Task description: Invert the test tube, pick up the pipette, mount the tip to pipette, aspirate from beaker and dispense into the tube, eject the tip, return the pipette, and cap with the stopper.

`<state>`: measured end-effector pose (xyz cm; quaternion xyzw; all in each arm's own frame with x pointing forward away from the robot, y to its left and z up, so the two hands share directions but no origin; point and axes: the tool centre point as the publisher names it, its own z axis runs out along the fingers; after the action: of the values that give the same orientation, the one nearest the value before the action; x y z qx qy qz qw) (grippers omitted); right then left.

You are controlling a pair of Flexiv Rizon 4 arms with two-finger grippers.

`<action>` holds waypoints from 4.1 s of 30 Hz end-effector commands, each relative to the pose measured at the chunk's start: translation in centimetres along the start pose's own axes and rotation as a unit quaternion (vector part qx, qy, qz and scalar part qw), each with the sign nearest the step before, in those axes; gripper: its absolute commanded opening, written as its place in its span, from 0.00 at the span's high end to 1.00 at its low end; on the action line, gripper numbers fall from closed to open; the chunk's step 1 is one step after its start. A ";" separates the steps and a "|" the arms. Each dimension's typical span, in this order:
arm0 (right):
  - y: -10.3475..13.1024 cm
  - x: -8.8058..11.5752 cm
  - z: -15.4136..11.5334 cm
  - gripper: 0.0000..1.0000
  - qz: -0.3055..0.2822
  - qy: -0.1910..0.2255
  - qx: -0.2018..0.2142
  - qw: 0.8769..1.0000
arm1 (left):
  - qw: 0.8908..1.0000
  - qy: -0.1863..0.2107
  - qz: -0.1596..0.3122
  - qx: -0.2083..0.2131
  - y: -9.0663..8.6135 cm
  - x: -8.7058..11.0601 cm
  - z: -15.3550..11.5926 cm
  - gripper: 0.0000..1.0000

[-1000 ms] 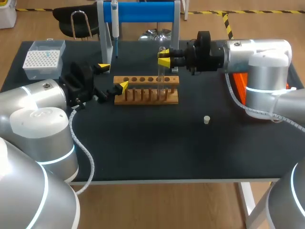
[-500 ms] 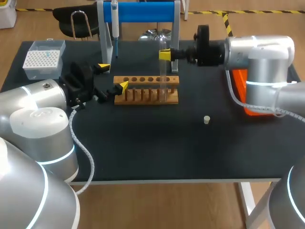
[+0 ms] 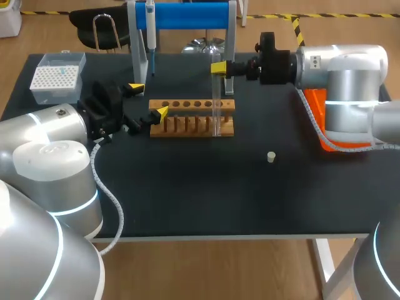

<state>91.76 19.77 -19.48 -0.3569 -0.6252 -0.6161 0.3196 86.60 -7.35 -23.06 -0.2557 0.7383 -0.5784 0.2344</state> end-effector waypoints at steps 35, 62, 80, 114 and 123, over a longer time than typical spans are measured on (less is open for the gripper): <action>-0.7 -0.8 -0.3 1.00 0.269 0.035 0.041 0.962 | 1.000 0.000 0.000 0.005 0.2 0.0 0.0 0.00; -0.8 -0.8 -0.3 1.00 0.269 0.030 0.035 0.962 | 1.000 0.000 0.000 0.005 0.2 0.0 0.0 0.00; -0.8 -0.8 -0.3 1.00 0.269 0.030 0.035 0.962 | 0.991 0.024 0.087 0.101 -1.1 0.4 0.0 0.00; -0.8 -0.8 -0.3 1.00 0.269 0.030 0.035 0.962 | 0.718 0.042 0.662 0.211 -4.7 4.1 0.8 0.00; -0.8 -0.8 -0.3 1.00 0.269 0.030 0.035 0.962 | 0.660 0.051 0.714 0.227 -5.3 5.5 2.2 0.00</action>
<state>91.62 19.43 -20.68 -0.4810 -0.5173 -0.4954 0.5056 84.12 -12.68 -18.30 0.3477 0.6154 -0.4696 0.5291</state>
